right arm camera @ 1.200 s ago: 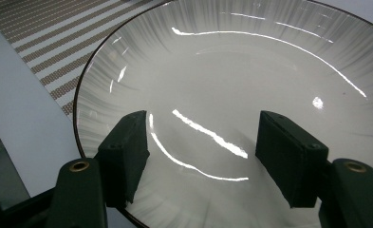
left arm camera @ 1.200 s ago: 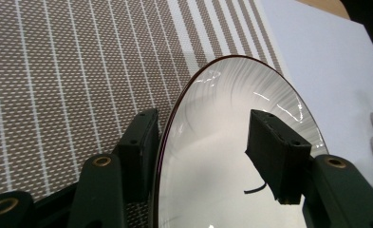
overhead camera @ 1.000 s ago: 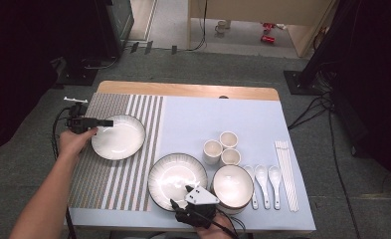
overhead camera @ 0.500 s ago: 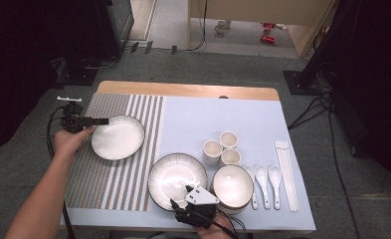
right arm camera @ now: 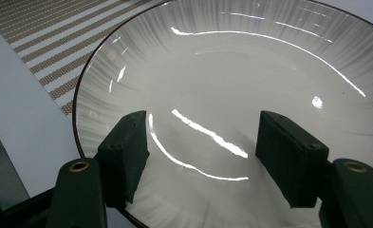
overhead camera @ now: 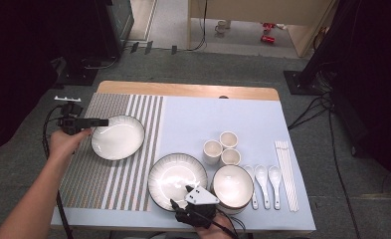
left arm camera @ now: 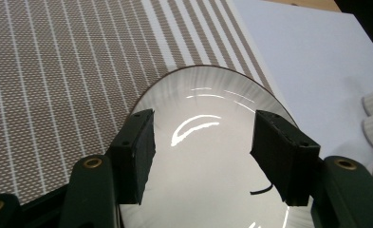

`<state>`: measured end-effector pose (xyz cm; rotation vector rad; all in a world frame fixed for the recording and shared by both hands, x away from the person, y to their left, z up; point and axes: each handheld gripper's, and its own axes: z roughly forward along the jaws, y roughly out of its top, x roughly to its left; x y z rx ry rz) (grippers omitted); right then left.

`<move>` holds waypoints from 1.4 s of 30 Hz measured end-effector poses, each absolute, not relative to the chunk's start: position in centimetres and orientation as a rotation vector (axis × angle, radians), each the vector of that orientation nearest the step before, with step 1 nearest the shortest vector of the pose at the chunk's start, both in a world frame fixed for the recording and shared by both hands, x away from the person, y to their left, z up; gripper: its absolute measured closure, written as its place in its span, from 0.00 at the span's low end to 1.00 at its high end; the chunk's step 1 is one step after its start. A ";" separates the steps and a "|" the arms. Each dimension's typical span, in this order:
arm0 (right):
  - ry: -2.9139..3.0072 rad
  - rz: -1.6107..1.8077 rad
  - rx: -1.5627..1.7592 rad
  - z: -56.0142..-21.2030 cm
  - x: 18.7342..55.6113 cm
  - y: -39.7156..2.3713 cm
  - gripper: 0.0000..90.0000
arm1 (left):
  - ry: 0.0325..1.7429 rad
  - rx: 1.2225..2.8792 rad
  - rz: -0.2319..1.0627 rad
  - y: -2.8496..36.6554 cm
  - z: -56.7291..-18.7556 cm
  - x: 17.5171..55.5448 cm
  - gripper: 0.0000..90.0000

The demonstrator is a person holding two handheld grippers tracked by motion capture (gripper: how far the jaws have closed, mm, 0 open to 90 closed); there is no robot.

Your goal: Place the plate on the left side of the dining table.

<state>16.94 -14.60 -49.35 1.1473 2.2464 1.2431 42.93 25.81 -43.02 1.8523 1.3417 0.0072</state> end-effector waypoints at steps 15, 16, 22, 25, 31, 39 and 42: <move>2.249 1.241 1.148 -49.3 17.0 -14.6 0.38 | 1.256 1.907 0.043 23.6 -41.8 40.2 0.41; 2.250 1.241 1.149 -49.3 17.0 -14.6 0.38 | 1.250 1.911 0.045 23.4 -41.7 40.0 0.41; 2.251 1.241 1.149 -49.3 17.0 -14.6 0.38 | 1.215 1.943 0.058 22.2 -41.6 38.9 0.39; 2.252 1.241 1.150 -49.3 17.0 -14.6 0.38 | 1.194 1.945 0.056 21.6 -41.5 38.3 0.39; 2.252 1.241 1.150 -49.3 17.0 -14.6 0.38 | 1.174 1.962 0.060 20.6 -41.9 37.1 0.37; 2.252 1.241 1.150 -49.3 17.0 -14.6 0.38 | 1.142 1.964 0.068 19.7 -42.2 35.5 0.34; 2.252 1.242 1.150 -49.3 17.0 -14.6 0.38 | 1.135 1.961 0.064 19.5 -42.3 35.1 0.33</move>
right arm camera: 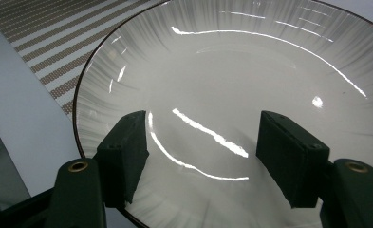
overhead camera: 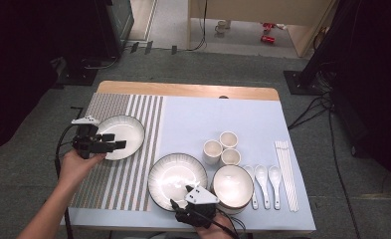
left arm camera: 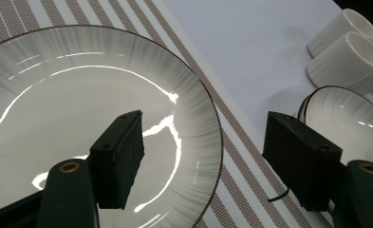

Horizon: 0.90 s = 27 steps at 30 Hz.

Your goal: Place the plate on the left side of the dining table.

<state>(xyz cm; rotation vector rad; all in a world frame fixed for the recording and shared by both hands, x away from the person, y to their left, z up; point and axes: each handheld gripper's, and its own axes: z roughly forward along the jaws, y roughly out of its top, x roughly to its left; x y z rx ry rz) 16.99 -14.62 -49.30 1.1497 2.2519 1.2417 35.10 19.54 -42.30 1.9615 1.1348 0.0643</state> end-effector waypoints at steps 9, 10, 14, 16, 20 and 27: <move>2.252 1.241 1.150 -49.3 17.0 -14.6 0.38 | 1.119 1.953 0.055 19.2 -42.6 33.7 0.32; 2.251 1.242 1.150 -49.3 17.0 -14.6 0.38 | 1.117 1.953 0.056 19.1 -42.6 33.5 0.32; 2.252 1.241 1.150 -49.3 17.0 -14.6 0.38 | 1.104 1.960 0.057 18.9 -42.7 32.9 0.31; 2.252 1.242 1.150 -49.3 17.0 -14.6 0.38 | 1.101 1.973 0.058 18.7 -43.0 32.6 0.32; 2.251 1.242 1.150 -49.3 17.0 -14.6 0.38 | 1.088 1.973 0.060 18.5 -43.5 31.9 0.32; 2.251 1.242 1.150 -49.3 17.0 -14.6 0.38 | 1.051 1.990 0.067 17.9 -43.9 30.8 0.31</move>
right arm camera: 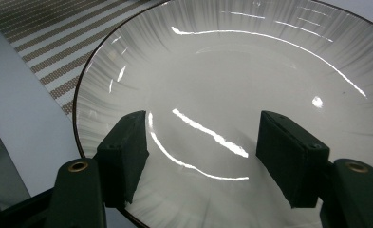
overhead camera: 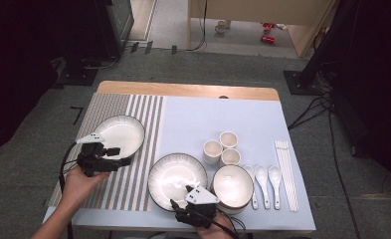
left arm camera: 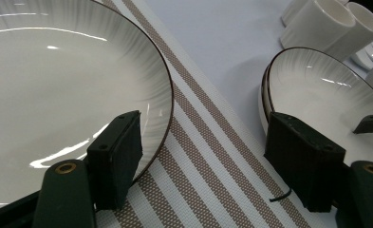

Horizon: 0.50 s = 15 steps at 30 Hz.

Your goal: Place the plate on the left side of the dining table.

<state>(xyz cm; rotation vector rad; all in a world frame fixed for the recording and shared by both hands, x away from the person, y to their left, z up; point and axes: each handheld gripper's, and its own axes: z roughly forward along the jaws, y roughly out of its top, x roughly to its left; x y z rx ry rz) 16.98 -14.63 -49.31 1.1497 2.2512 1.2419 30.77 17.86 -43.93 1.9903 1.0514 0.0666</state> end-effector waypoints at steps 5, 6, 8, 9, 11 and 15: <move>2.251 1.242 1.150 -49.3 17.0 -14.6 0.38 | 1.035 2.009 0.063 17.6 -44.4 30.2 0.30; 2.251 1.242 1.150 -49.3 17.0 -14.6 0.38 | 1.038 2.008 0.068 17.5 -44.4 30.1 0.30; 2.250 1.242 1.151 -49.3 17.0 -14.6 0.38 | 1.035 2.005 0.059 17.5 -44.6 30.0 0.30; 2.250 1.242 1.151 -49.3 17.0 -14.6 0.38 | 1.035 2.002 0.047 17.4 -44.7 29.9 0.30; 2.250 1.243 1.151 -49.3 17.0 -14.6 0.38 | 1.027 2.013 0.038 17.2 -45.0 29.7 0.30; 2.248 1.245 1.153 -49.3 17.0 -14.6 0.38 | 1.015 2.053 0.060 16.7 -45.4 29.3 0.30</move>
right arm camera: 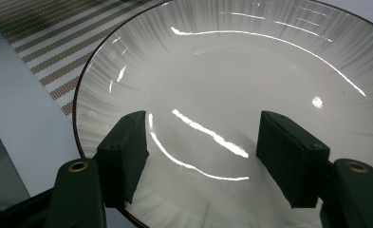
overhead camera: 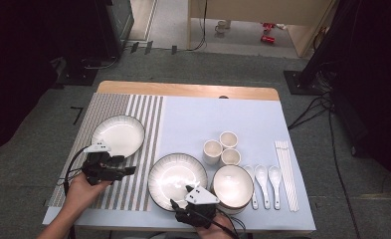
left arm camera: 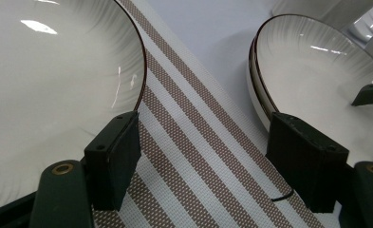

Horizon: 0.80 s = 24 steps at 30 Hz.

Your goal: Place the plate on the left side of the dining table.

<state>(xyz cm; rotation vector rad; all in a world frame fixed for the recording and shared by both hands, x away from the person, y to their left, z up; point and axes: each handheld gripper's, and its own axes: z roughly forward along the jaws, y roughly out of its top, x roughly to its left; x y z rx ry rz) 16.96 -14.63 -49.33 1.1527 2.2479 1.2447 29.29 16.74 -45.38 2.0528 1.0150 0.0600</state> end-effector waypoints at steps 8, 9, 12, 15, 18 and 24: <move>2.247 1.245 1.154 -49.3 16.9 -14.6 0.38 | 1.029 2.118 0.121 15.8 -46.3 28.7 0.28; 2.247 1.245 1.153 -49.3 16.9 -14.6 0.38 | 1.015 2.123 0.126 15.8 -46.4 28.6 0.27; 2.245 1.245 1.152 -49.3 16.9 -14.6 0.38 | 1.011 2.131 0.145 15.6 -46.8 28.5 0.27; 2.242 1.248 1.151 -49.4 16.9 -14.6 0.38 | 1.028 2.134 0.163 15.6 -47.2 28.3 0.27; 2.237 1.252 1.155 -49.4 16.9 -14.6 0.38 | 1.021 2.138 0.141 15.8 -47.7 28.2 0.27; 2.234 1.254 1.159 -49.4 16.9 -14.6 0.36 | 1.027 2.171 0.196 15.3 -48.3 28.0 0.27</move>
